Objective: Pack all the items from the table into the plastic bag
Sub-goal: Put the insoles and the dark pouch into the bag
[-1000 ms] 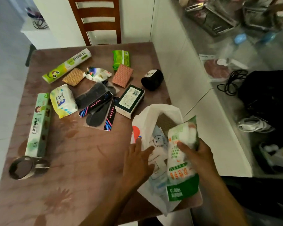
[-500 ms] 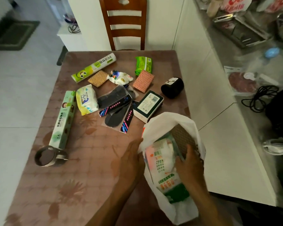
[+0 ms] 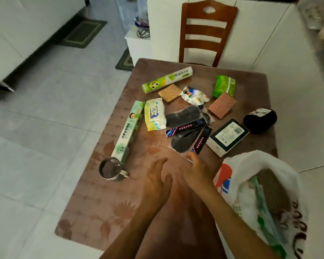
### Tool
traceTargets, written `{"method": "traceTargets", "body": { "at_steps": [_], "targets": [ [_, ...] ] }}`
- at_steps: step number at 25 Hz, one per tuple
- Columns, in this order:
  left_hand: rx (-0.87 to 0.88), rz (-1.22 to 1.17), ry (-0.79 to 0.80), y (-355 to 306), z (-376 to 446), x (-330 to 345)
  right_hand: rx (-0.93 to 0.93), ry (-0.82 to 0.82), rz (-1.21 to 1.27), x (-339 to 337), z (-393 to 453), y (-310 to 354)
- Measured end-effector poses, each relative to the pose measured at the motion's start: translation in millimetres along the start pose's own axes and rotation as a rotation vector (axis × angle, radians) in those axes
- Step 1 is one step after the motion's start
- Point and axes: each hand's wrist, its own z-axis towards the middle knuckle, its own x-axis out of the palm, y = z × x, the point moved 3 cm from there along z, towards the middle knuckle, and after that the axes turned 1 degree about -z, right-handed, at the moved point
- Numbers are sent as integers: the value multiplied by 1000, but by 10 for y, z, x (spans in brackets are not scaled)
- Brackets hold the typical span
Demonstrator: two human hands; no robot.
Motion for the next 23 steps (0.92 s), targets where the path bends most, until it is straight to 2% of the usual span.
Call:
{"method": "traceTargets", "body": {
  "at_steps": [3,6,7,9,11,12,14,16,18,19,21,23],
  "targets": [
    [21,65,113,279,401,-23,115,-15,-69,228,465,-7],
    [-40,304,361,642,578,83,239,-105,-64,318,740,-210],
    [-77,387,444,770,583,117,258,-116,-152,360,808,-303],
    [-99,439,520,981,522,148,225,-33,-487,509,932,-455],
    [-26,351,497,1044,461,102,156,36,-710,646,1046,-543],
    [11,283,484,1044,429,63,132,-2,-740,647,1120,-549],
    [90,152,405,1037,427,16,60,-140,-707,552,1264,-500],
    [44,48,339,1011,481,16,44,-167,-666,465,1302,-454],
    [-76,-27,314,957,544,68,111,-226,-625,444,1198,-463],
    [-131,-60,299,911,574,97,178,-320,-612,417,1087,-448],
    [-194,-104,265,839,619,145,399,-475,-517,313,840,-394],
    [-198,-123,257,784,606,142,545,-429,-261,357,827,-337]
  ]
}}
